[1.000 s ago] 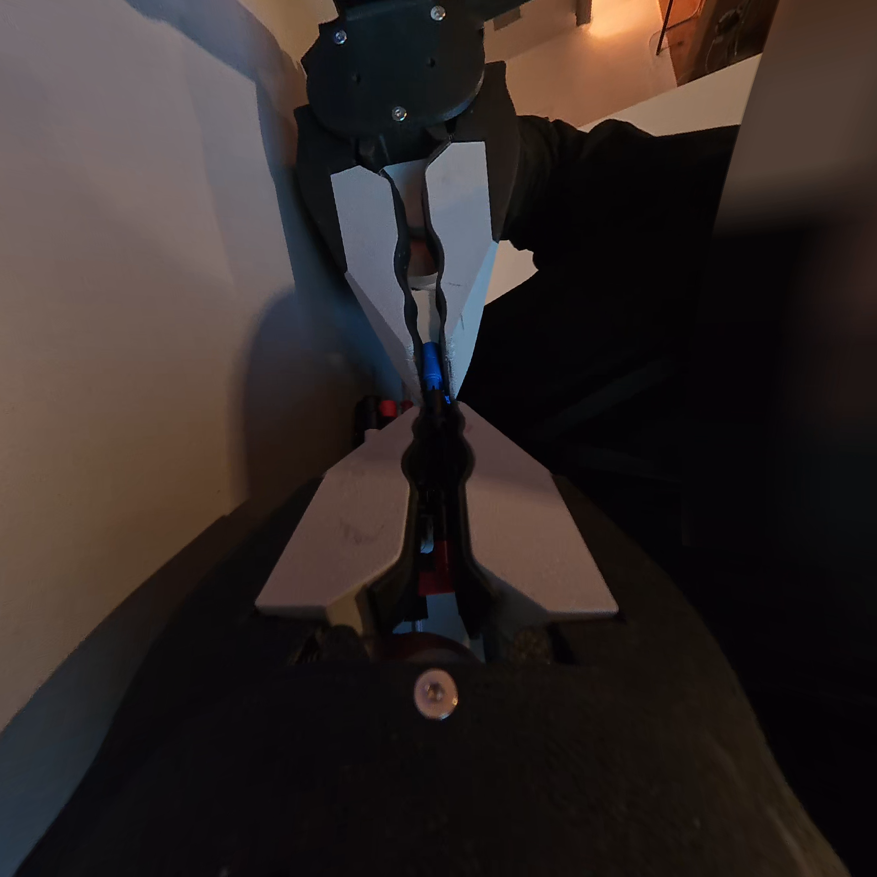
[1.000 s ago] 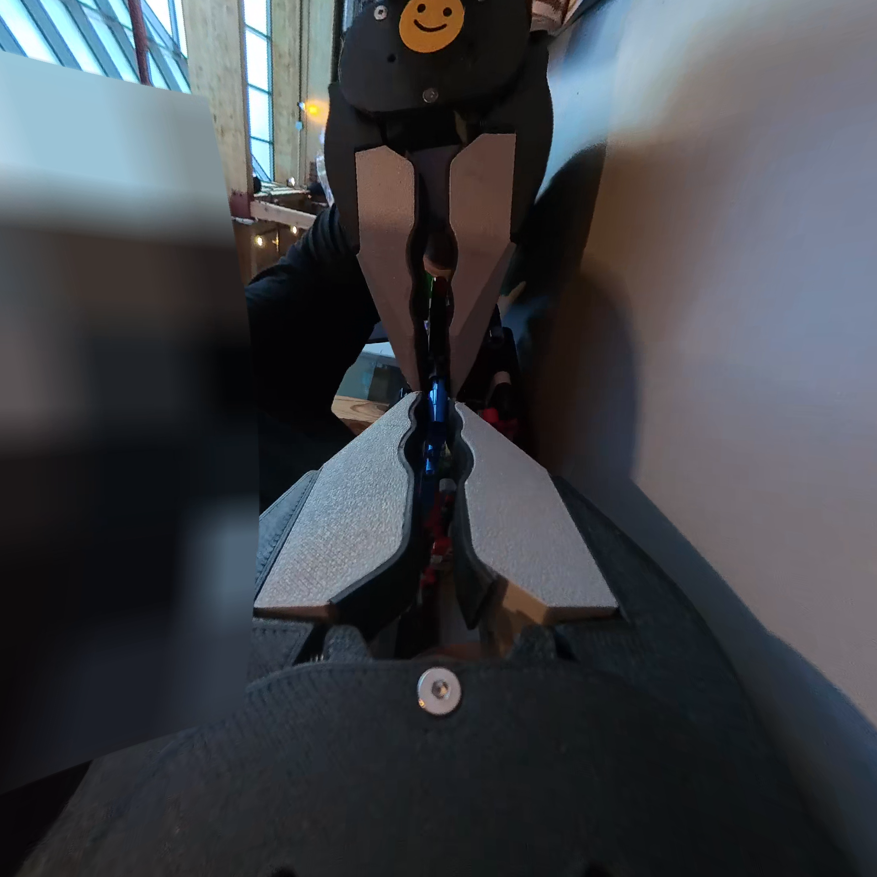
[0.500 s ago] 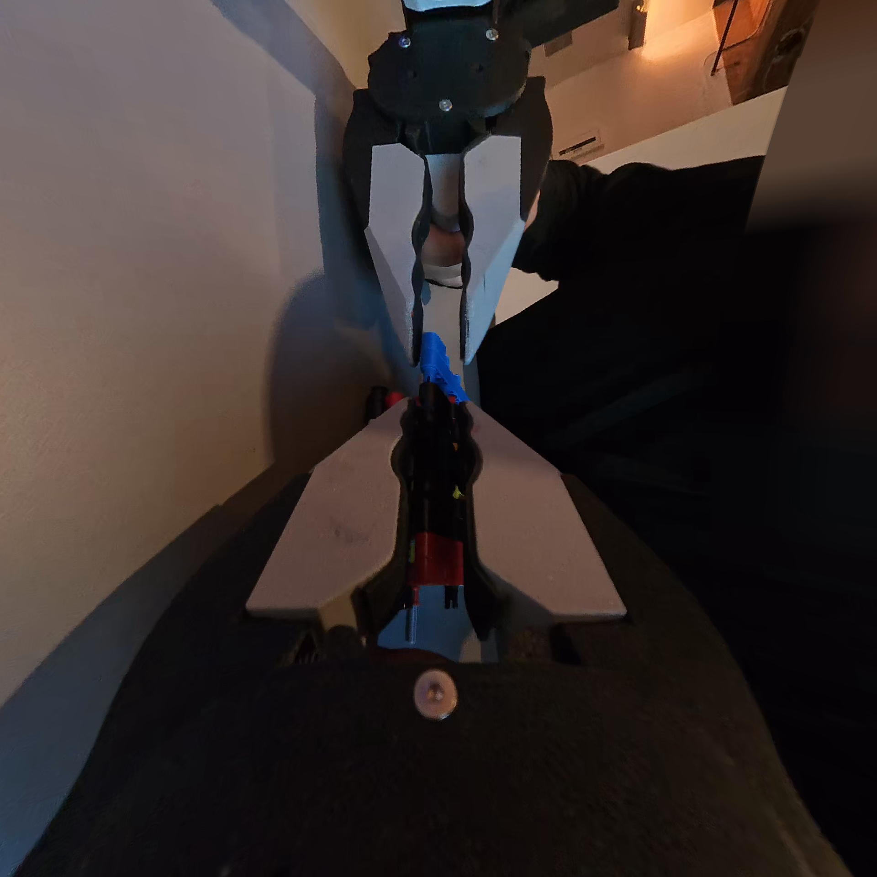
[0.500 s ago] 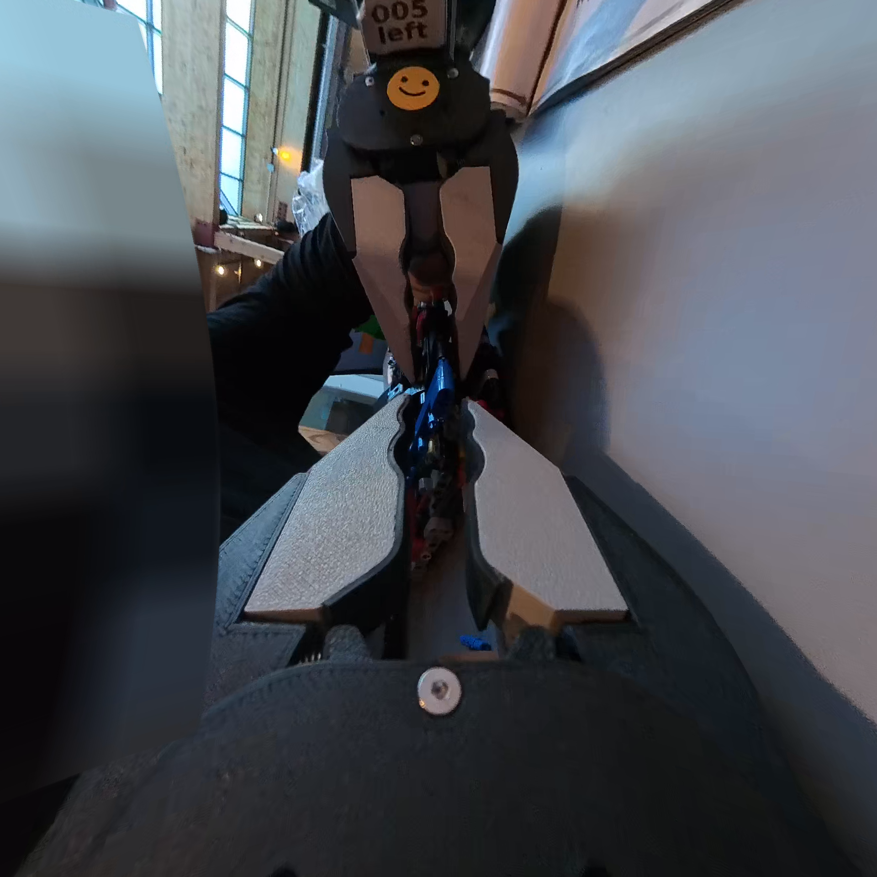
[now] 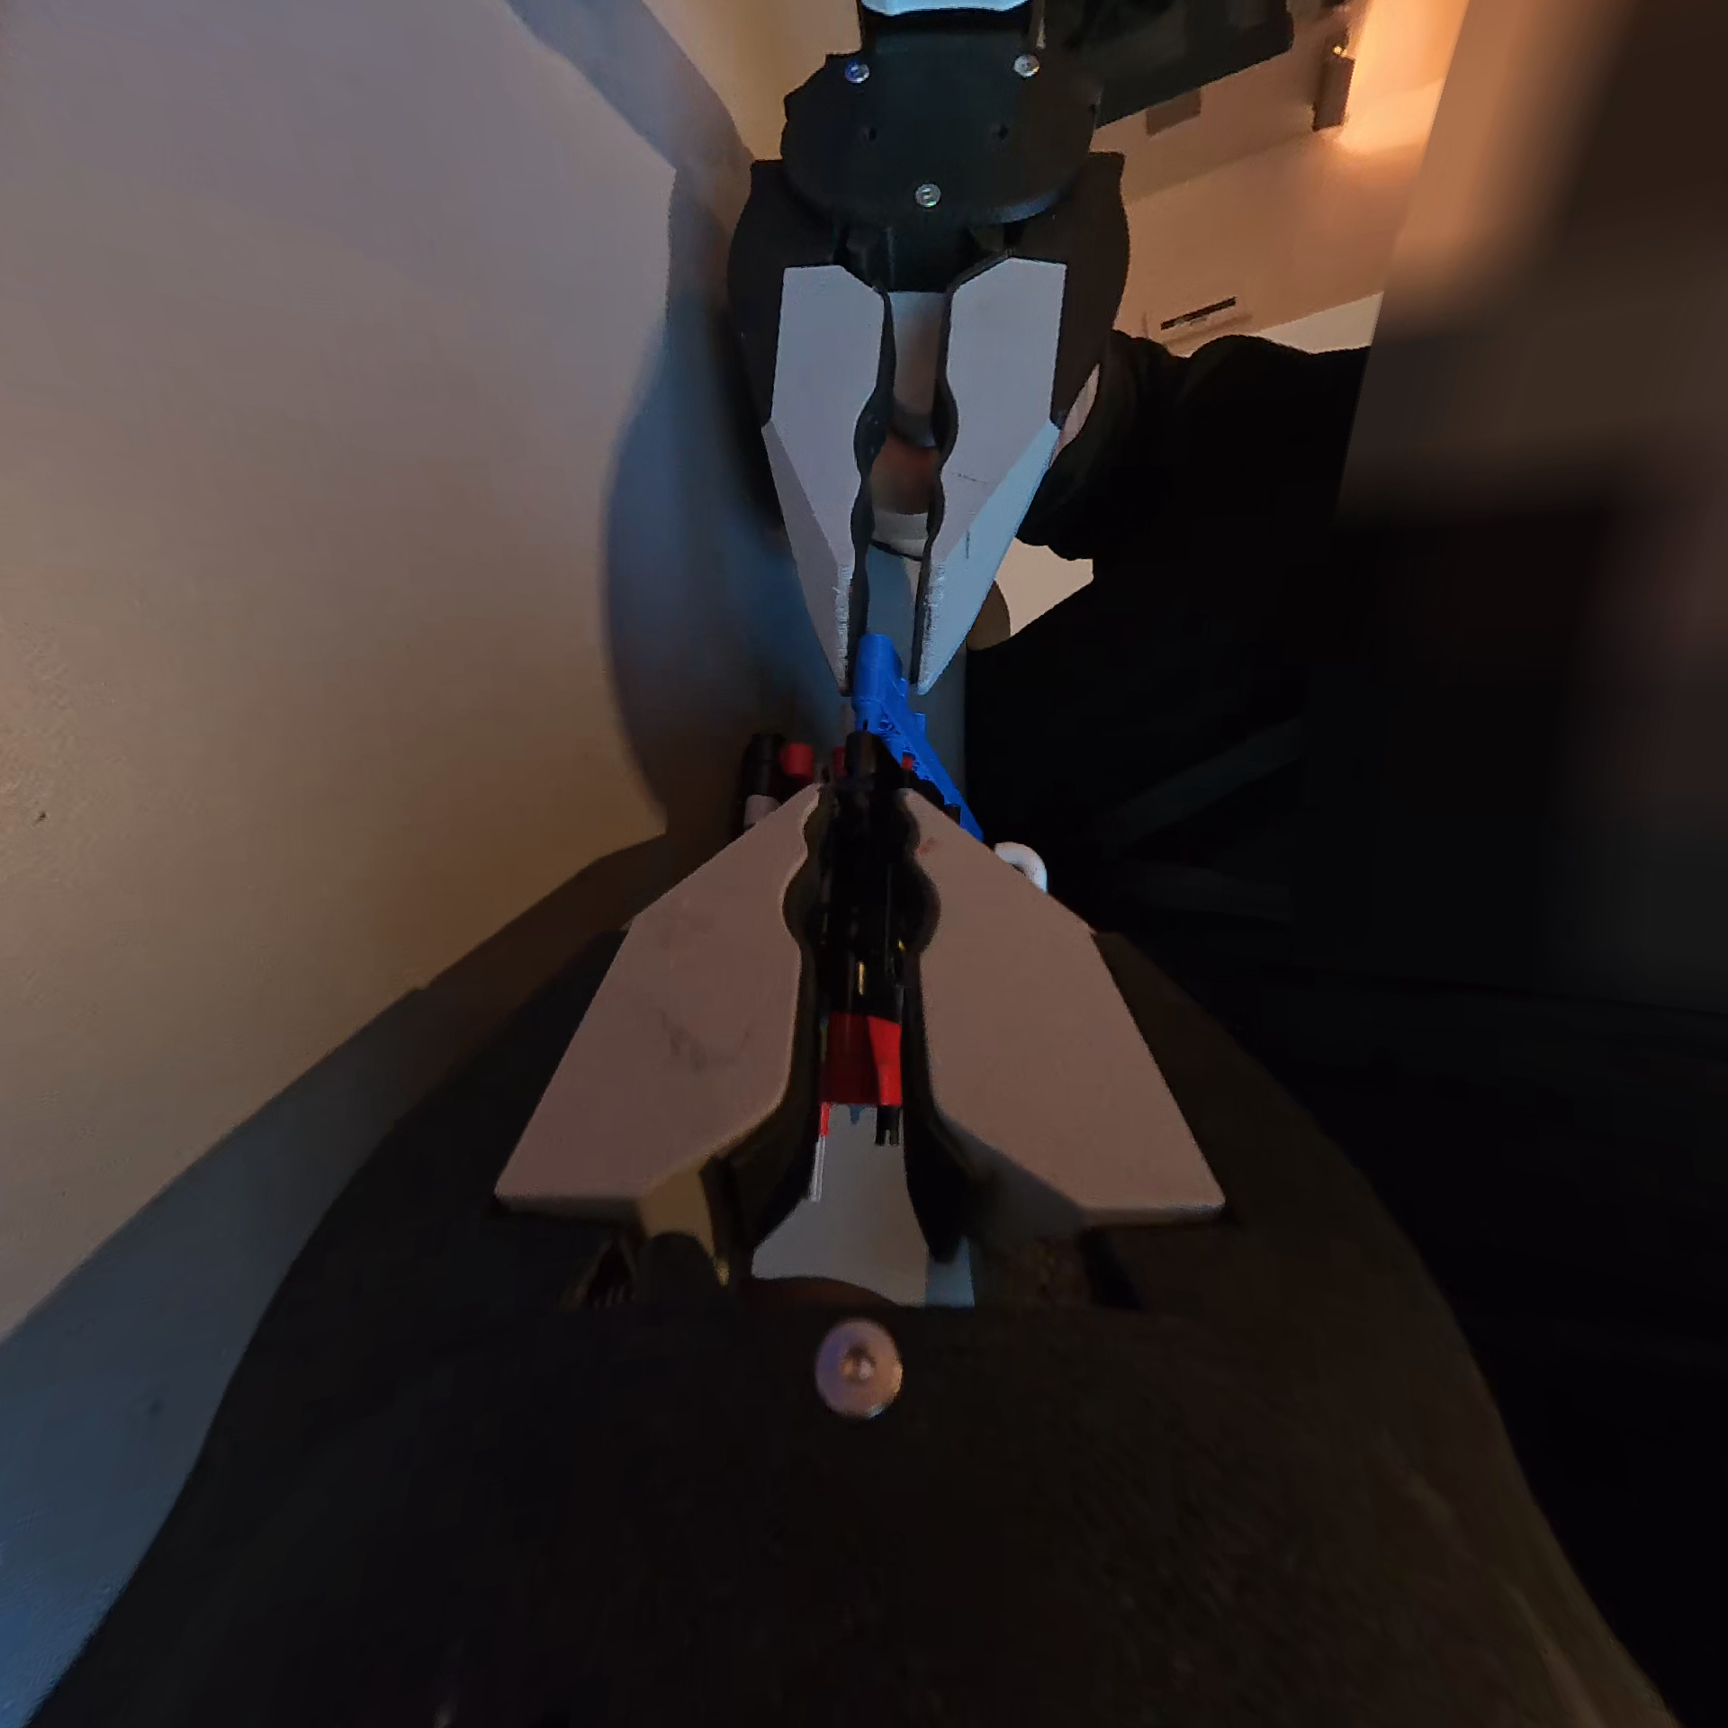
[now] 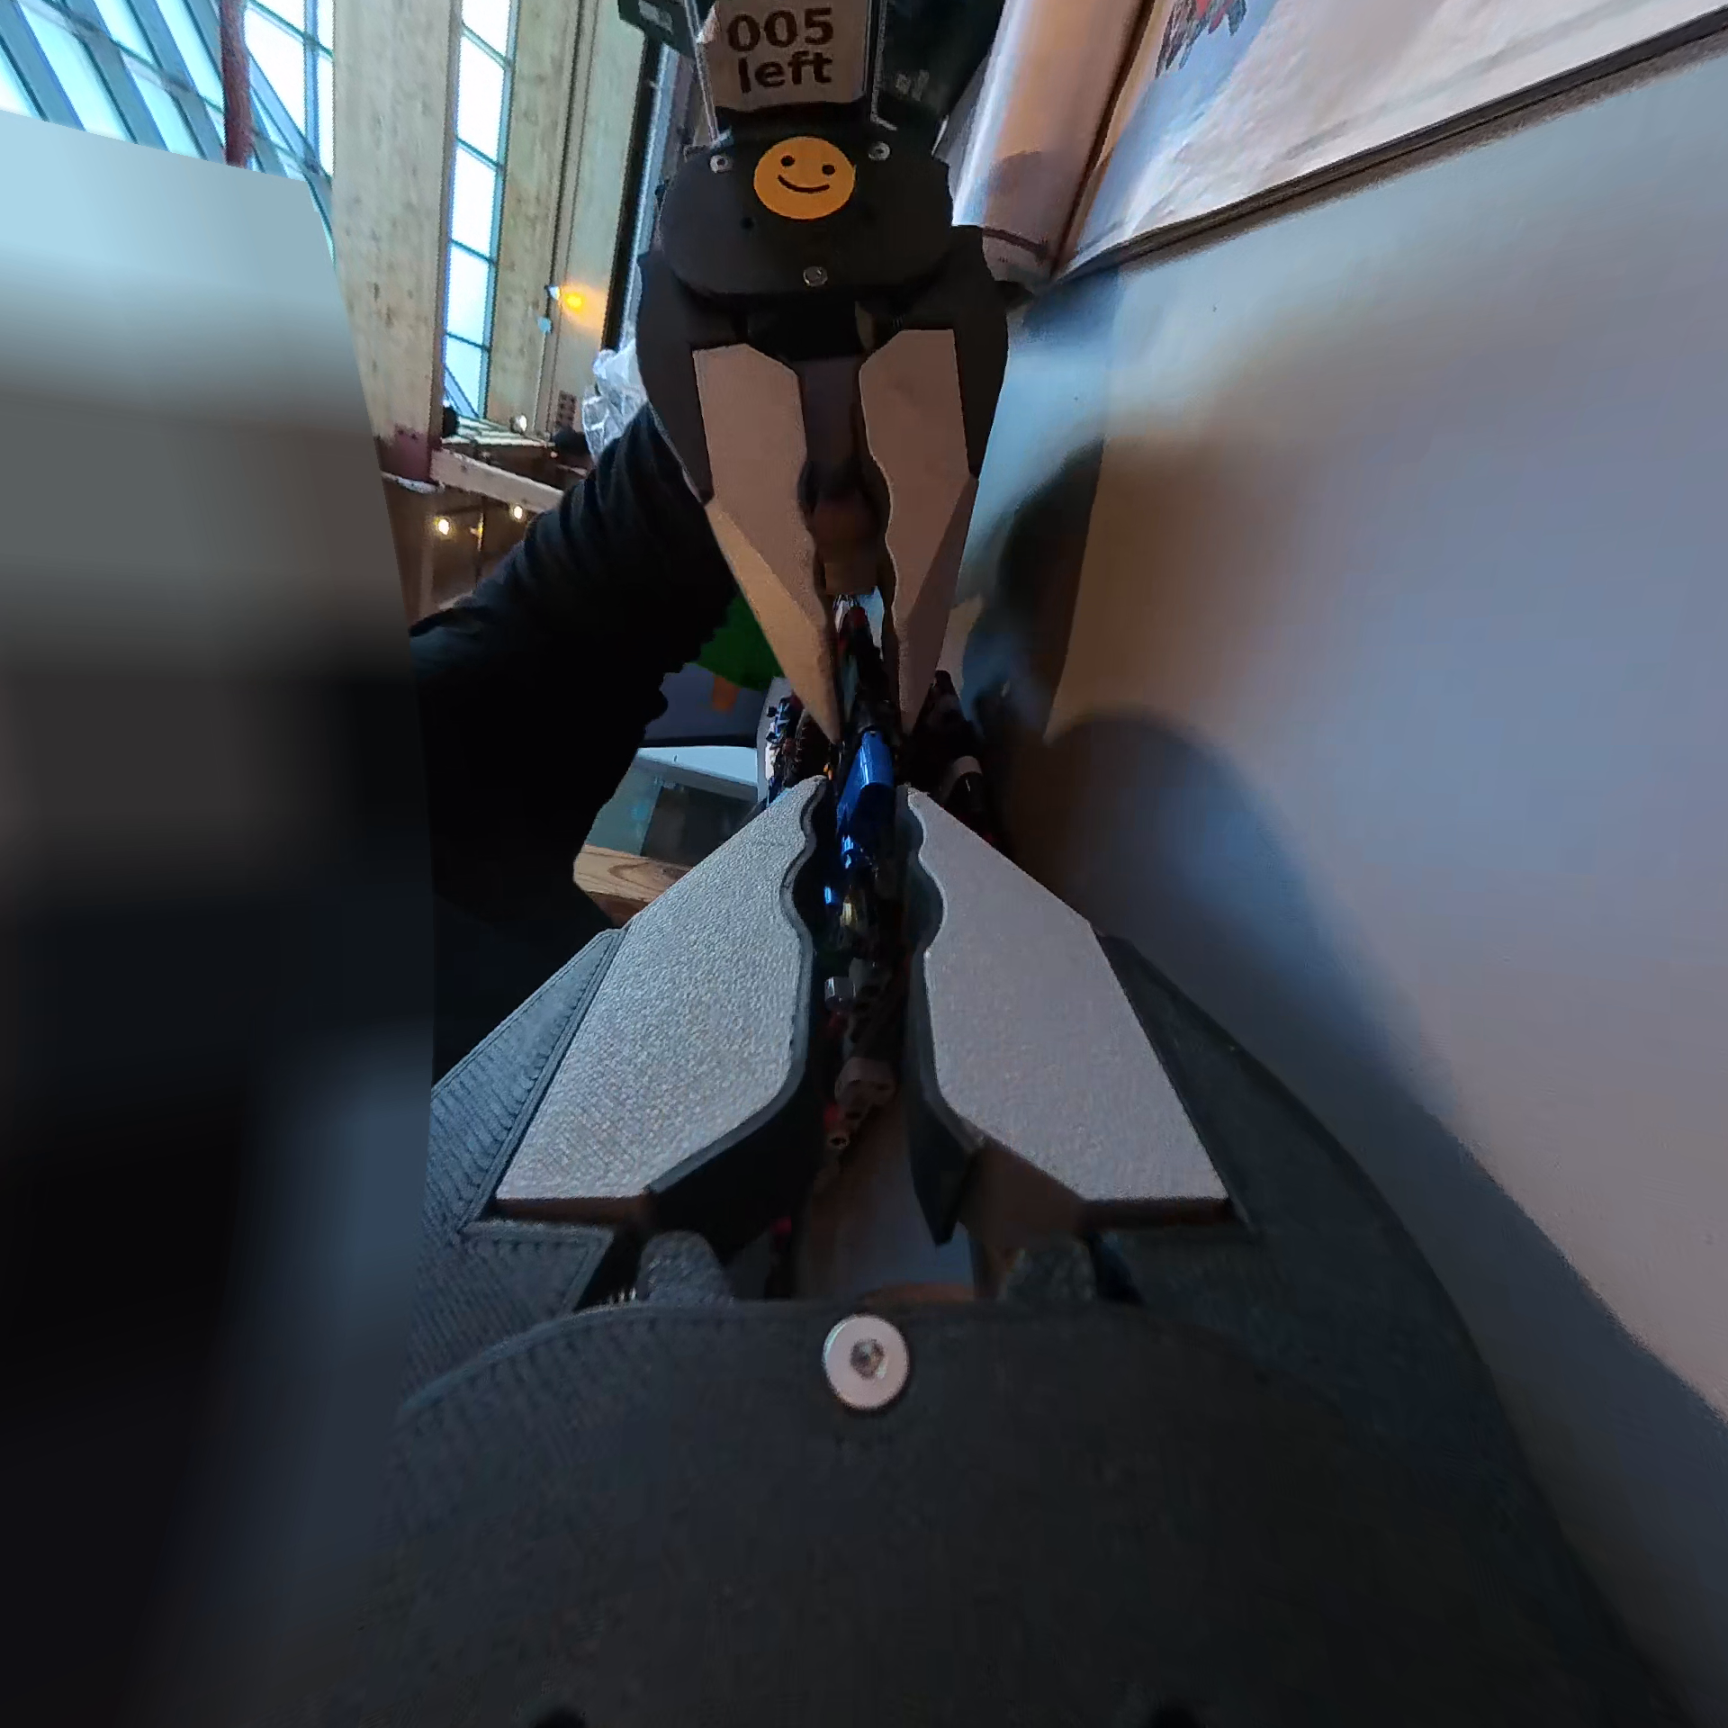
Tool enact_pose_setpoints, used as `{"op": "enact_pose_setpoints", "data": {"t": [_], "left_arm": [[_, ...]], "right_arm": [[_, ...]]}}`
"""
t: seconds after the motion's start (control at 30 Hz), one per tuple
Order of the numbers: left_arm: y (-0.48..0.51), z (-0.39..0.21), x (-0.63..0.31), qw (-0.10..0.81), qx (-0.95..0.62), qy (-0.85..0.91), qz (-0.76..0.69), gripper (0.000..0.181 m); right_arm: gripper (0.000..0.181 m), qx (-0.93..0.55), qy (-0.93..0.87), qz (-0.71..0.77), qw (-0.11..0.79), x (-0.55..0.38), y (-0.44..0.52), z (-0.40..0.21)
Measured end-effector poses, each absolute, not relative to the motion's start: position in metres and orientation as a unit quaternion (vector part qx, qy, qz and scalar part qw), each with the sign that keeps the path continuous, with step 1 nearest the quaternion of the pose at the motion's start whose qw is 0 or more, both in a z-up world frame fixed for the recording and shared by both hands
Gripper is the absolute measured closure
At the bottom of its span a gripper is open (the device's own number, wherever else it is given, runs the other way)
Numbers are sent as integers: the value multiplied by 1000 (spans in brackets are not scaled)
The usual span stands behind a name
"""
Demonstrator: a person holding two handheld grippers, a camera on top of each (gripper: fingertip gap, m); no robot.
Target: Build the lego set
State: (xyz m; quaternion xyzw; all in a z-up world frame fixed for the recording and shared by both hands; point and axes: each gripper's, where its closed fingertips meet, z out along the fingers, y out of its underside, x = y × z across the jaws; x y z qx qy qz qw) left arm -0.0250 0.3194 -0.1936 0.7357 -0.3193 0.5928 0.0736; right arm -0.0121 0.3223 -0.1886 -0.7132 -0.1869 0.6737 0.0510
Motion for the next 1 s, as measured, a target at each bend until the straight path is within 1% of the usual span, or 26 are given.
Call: {"op": "enact_pose_setpoints", "data": {"t": [0.1,0.4,0.73,0.87,1.0], "left_arm": [[319,-193,-25,74,735,-314,597,173],[317,-191,-24,37,731,-327,599,173],[313,-189,-22,10,734,-332,593,174],[309,-192,-22,31,738,-329,587,175],[307,-193,-19,32,735,-318,598,176]], "right_arm": [[174,-716,-187,671,49,-14,324,-190],[176,-723,-198,658,66,-16,322,-191],[176,-713,-214,667,34,-15,316,-190],[176,-714,-241,658,13,-16,310,-193],[176,-714,-243,657,-2,-15,305,-195]]}}
